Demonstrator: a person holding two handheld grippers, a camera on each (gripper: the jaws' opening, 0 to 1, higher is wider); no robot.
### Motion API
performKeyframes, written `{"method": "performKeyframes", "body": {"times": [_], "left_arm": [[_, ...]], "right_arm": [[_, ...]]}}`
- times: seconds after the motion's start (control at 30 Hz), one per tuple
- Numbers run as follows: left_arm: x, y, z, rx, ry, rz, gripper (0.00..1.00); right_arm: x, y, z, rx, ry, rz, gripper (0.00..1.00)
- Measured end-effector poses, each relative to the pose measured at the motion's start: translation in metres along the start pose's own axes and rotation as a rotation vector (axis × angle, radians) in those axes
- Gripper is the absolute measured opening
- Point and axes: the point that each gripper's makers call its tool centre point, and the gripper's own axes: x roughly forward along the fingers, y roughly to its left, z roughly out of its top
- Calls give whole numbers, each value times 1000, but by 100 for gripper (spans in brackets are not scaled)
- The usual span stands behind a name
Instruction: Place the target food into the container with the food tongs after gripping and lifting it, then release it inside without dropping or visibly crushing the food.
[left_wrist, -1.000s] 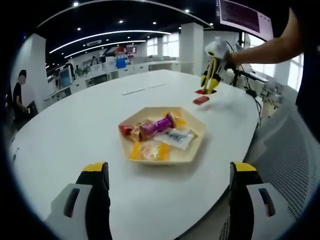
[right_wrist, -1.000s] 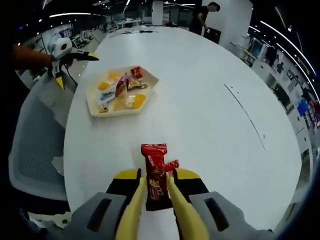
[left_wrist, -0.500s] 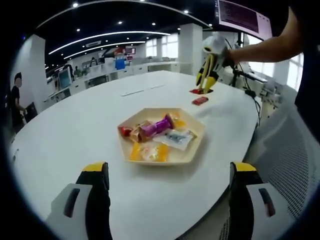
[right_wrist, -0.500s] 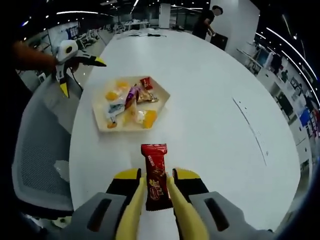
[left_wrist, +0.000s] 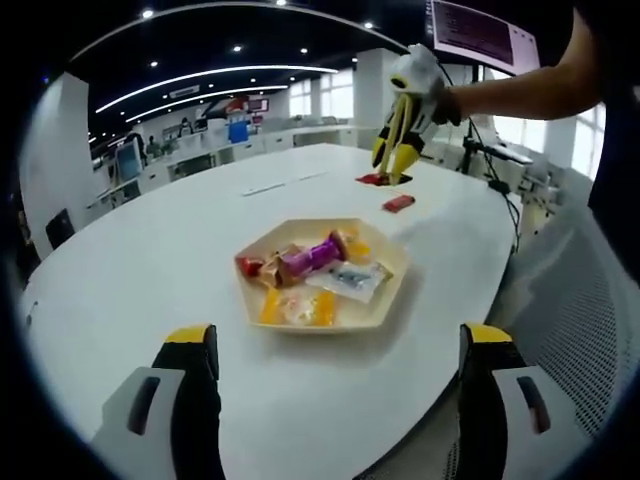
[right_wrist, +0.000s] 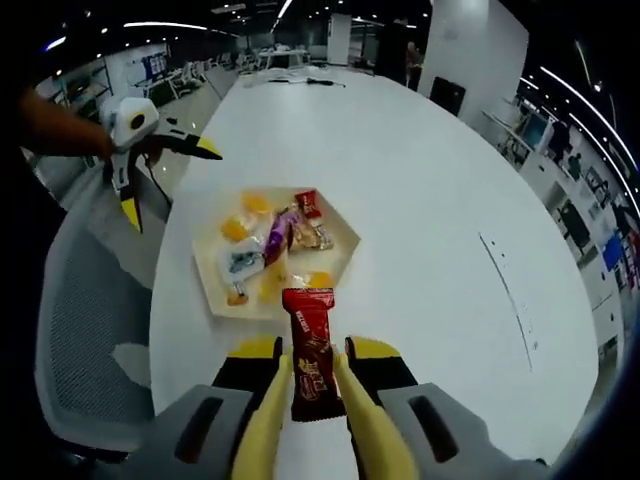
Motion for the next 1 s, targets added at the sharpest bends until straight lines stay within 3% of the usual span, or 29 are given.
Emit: {"method": "performKeyframes", "body": {"times": [0.6, 1.0], "left_arm": [[-2, 1, 3, 3, -16, 4, 96], [-2, 2, 4, 6, -17, 9, 95]], "right_arm": [[31, 31, 57, -46, -24, 46, 24], [54, 51, 105, -89, -47, 76, 24]]}}
